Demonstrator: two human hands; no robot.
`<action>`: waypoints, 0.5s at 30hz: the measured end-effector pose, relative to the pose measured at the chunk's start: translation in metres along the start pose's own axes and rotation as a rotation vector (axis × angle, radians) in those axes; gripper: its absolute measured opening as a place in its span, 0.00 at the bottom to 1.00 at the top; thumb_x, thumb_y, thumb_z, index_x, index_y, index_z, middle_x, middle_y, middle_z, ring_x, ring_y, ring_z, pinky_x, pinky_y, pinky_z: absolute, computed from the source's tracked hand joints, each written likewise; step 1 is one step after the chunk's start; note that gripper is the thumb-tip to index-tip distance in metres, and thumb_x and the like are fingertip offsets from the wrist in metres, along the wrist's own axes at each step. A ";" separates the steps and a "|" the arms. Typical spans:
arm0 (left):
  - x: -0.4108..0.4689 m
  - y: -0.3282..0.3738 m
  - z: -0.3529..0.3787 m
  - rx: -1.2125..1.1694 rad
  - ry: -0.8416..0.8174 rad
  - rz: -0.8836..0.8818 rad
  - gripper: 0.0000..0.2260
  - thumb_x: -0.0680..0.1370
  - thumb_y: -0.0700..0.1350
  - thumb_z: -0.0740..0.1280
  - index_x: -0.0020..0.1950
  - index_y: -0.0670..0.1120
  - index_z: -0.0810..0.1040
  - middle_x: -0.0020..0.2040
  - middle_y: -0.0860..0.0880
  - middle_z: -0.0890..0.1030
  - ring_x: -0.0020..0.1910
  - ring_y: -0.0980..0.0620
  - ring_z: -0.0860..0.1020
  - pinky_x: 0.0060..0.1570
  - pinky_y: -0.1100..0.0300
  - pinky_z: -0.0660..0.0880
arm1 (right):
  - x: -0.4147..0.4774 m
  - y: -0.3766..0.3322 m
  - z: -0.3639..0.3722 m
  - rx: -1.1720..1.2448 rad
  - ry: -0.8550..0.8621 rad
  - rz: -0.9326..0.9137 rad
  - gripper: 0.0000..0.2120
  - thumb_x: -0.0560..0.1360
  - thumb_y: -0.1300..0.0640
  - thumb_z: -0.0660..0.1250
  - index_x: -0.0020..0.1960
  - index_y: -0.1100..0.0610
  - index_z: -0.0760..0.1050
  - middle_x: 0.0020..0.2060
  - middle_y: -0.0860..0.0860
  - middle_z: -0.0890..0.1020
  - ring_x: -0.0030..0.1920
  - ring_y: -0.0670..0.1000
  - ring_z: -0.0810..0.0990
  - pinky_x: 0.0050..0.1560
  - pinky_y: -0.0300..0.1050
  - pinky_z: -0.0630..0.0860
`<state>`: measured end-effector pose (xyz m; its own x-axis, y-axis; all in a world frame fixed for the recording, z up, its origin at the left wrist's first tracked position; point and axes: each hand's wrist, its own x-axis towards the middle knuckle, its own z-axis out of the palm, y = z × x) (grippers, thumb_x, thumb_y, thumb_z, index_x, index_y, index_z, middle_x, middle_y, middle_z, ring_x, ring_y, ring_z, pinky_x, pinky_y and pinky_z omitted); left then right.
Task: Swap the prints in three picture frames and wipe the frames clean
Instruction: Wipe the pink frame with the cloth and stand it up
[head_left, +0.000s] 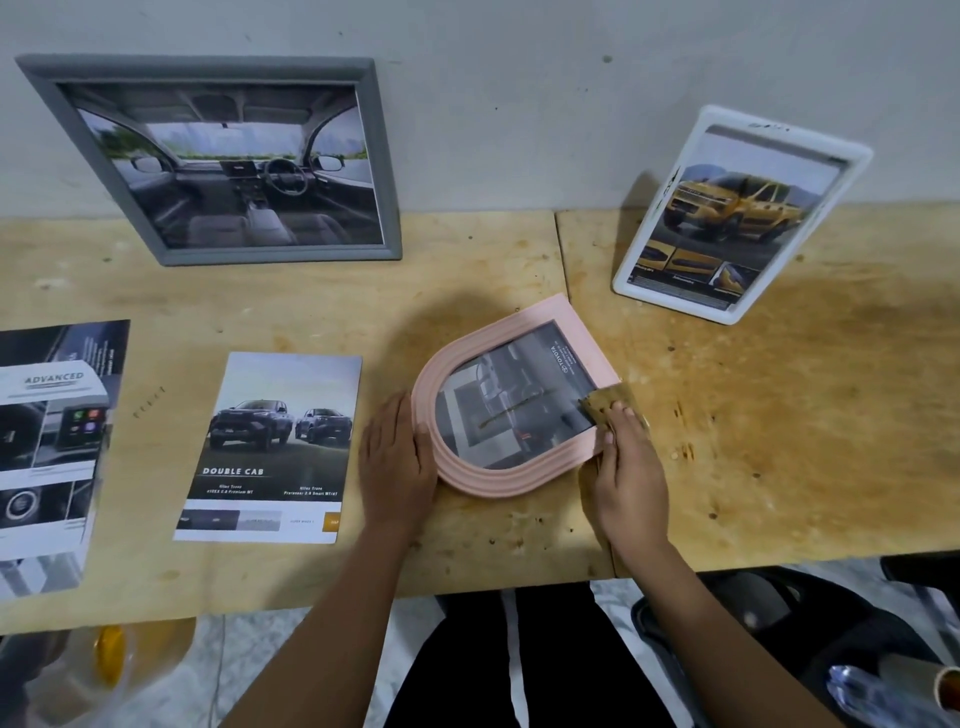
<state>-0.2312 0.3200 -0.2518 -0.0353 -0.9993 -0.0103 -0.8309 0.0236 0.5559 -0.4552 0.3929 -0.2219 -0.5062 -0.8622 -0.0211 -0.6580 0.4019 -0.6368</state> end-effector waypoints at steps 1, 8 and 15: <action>0.000 0.001 0.000 0.010 -0.004 -0.001 0.26 0.79 0.53 0.46 0.72 0.42 0.66 0.71 0.44 0.69 0.70 0.45 0.66 0.71 0.50 0.60 | 0.004 -0.001 0.001 -0.031 -0.009 0.000 0.19 0.81 0.56 0.54 0.69 0.58 0.69 0.69 0.51 0.71 0.72 0.51 0.65 0.71 0.49 0.63; 0.001 0.002 -0.001 0.050 -0.033 -0.001 0.26 0.80 0.53 0.44 0.72 0.42 0.65 0.71 0.44 0.68 0.72 0.47 0.65 0.72 0.51 0.57 | 0.038 -0.026 0.007 -0.108 -0.046 -0.071 0.18 0.80 0.61 0.55 0.69 0.58 0.70 0.68 0.54 0.72 0.71 0.53 0.67 0.71 0.50 0.64; 0.002 0.004 -0.001 0.085 -0.028 -0.013 0.26 0.80 0.52 0.45 0.72 0.42 0.66 0.71 0.45 0.69 0.71 0.47 0.66 0.71 0.52 0.56 | 0.058 -0.042 0.019 -0.090 -0.087 -0.036 0.18 0.81 0.60 0.53 0.70 0.58 0.67 0.69 0.56 0.70 0.71 0.56 0.65 0.71 0.52 0.63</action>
<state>-0.2347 0.3185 -0.2488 -0.0389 -0.9984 -0.0409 -0.8757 0.0143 0.4827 -0.4466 0.3204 -0.2107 -0.4337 -0.8984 -0.0684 -0.7245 0.3929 -0.5663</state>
